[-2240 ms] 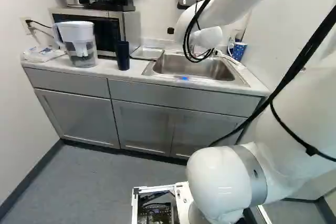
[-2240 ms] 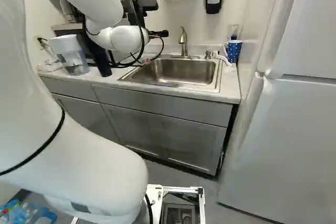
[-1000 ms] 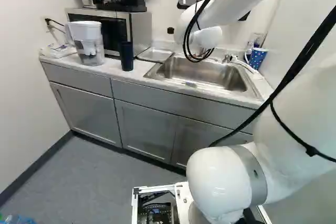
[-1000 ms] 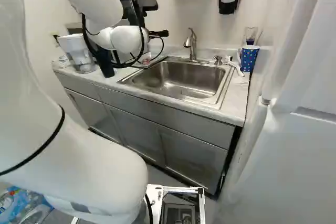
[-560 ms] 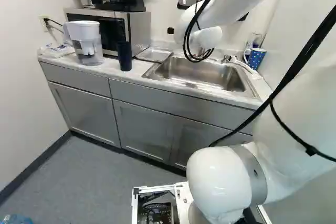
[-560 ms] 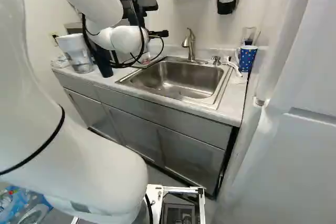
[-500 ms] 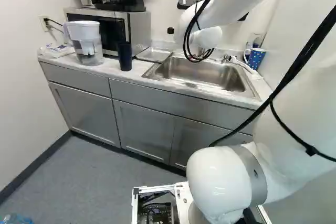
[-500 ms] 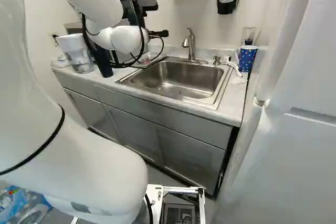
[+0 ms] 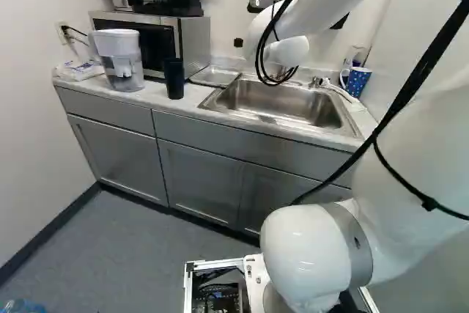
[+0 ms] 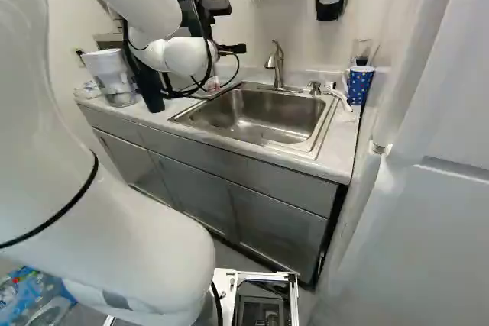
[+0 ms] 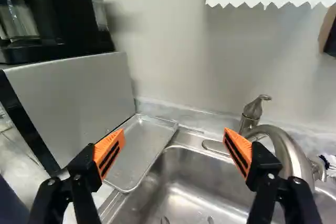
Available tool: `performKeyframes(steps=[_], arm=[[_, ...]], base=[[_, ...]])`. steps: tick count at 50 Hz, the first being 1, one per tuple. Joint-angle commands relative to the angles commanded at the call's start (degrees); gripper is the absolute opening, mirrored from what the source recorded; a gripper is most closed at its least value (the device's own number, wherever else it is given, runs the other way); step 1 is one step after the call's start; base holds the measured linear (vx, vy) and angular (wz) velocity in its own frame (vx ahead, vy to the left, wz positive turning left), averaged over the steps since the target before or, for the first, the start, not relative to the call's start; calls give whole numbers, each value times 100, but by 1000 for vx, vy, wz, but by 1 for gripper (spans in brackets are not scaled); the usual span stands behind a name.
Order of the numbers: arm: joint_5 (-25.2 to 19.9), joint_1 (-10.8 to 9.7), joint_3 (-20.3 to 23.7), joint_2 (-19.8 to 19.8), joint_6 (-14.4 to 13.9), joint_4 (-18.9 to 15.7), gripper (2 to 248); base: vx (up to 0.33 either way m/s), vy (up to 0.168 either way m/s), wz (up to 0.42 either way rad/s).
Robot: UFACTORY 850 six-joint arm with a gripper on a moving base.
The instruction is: Rinse the cup and place it in the tray
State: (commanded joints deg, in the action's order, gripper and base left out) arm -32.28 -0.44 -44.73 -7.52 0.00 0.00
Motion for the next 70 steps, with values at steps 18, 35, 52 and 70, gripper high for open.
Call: performKeyframes(steps=[18,35,52,70], arm=[[0,-103,-400,421,0,0,247],[81,-222,-845,871,0,0,247],[378,-333,-1279,1293,0,0,247],[465,-407,-1699,1612,0,8,247]], base=[[0,0,0],[0,0,0],[0,0,0],[0,0,0]])
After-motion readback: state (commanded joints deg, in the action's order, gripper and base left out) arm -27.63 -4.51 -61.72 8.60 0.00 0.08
